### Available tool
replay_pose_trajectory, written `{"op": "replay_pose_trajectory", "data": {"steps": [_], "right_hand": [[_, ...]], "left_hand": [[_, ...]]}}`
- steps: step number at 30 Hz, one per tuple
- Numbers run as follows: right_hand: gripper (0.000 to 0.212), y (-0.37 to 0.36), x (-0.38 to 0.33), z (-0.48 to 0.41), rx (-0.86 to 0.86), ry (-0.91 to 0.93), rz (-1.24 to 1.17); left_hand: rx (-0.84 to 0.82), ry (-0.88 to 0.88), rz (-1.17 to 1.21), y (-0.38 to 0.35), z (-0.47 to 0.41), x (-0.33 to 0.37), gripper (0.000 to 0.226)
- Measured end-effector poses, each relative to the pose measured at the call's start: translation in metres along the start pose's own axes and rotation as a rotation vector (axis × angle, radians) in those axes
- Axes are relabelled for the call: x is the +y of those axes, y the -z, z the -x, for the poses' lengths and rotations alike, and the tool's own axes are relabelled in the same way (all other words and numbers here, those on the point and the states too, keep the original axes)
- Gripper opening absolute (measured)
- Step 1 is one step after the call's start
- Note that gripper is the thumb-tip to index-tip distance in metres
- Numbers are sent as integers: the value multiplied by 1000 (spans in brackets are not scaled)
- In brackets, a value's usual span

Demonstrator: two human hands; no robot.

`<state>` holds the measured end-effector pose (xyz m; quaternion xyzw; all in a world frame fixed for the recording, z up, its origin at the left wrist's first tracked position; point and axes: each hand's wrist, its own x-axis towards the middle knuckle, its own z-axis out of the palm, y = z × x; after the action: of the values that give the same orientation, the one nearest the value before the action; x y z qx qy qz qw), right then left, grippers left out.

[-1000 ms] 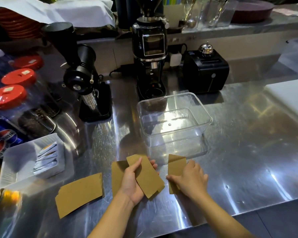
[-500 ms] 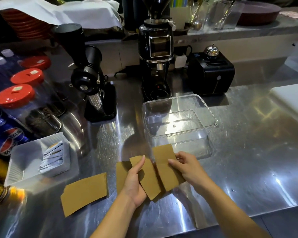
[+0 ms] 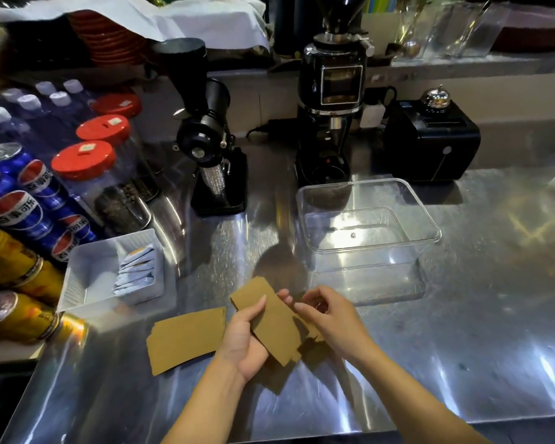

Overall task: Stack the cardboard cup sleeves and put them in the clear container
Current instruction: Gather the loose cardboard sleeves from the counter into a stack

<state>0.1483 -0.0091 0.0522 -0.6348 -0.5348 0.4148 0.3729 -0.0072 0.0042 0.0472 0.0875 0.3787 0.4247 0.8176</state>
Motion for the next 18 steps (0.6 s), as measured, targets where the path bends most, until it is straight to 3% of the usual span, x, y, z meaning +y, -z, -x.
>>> {"op": "replay_pose_trajectory", "data": {"steps": [4, 8, 11, 15, 18], "right_hand": [[22, 1, 3, -3, -146, 60, 211], [49, -2, 8, -8, -382, 225, 647], [70, -6, 13, -10, -561, 278, 839], [76, -11, 14, -11, -570, 339, 963], [67, -11, 11, -14, -533, 298, 1020]], "left_hand": [[62, -98, 51, 12, 9, 14, 21], [85, -143, 43, 19, 19, 25, 22], [99, -159, 62, 24, 23, 28, 21], [120, -159, 50, 28, 24, 27, 26], [121, -158, 36, 30, 25, 24, 24]]}}
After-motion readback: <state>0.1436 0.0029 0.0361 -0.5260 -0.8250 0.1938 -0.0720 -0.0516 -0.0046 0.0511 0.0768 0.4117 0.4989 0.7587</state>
